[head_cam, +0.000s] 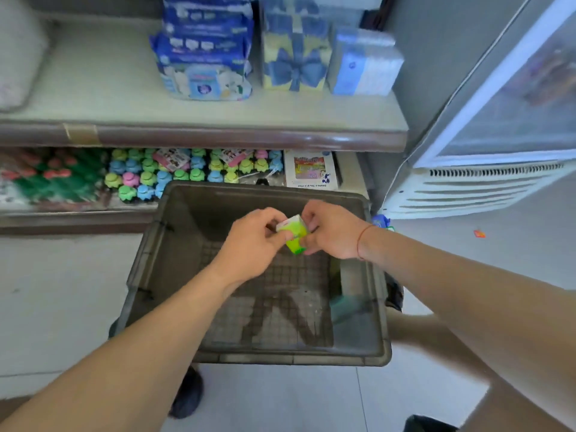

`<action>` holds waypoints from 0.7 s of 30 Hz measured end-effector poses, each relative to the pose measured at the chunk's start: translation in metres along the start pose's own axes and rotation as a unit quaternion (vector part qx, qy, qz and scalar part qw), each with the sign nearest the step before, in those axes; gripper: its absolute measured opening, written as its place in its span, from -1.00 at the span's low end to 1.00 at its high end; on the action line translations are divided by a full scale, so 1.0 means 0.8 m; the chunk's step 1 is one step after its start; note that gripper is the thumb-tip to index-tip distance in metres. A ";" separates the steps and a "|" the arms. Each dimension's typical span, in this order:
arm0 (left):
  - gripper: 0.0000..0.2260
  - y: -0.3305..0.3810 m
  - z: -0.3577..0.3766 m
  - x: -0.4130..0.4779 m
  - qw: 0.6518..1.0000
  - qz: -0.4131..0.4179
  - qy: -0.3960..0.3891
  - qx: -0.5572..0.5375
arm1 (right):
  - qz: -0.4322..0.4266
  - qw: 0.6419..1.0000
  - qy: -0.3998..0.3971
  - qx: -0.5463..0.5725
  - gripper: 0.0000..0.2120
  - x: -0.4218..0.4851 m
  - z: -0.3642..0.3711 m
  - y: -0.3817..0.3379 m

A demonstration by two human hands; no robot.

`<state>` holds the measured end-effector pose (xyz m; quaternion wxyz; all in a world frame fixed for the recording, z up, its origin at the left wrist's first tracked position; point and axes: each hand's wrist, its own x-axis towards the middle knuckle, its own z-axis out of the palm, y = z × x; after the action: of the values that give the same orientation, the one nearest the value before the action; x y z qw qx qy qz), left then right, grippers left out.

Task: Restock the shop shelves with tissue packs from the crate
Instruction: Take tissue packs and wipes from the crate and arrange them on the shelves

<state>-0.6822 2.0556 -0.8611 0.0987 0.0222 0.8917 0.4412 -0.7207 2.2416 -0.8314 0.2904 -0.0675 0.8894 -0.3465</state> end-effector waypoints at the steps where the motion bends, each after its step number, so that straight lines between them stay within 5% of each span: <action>1: -0.87 0.025 -0.017 -0.003 1.000 0.019 -0.003 0.014 | -0.001 1.000 -0.004 0.027 -0.71 -0.014 -0.017 -0.013; 5: -0.81 0.121 -0.079 -0.008 0.995 0.080 -0.016 0.052 | -0.035 0.992 0.000 0.122 -0.69 -0.064 -0.074 -0.053; 9: -0.83 0.222 -0.141 0.013 0.981 0.150 0.025 0.119 | -0.095 0.981 0.116 0.126 -0.68 -0.100 -0.148 -0.091; 15: -0.87 0.397 -0.221 0.060 0.941 0.242 0.101 0.214 | -0.200 0.898 0.220 0.324 -0.75 -0.148 -0.266 -0.135; 21: -0.84 0.533 -0.266 0.115 0.887 0.297 0.175 0.306 | -0.226 0.853 0.287 0.373 -0.74 -0.168 -0.340 -0.133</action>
<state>-0.8343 2.1608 -0.4123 -0.2064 0.2375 0.9370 0.1517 -0.7721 2.3616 -0.5379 -0.0605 -0.0511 0.6971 -0.7126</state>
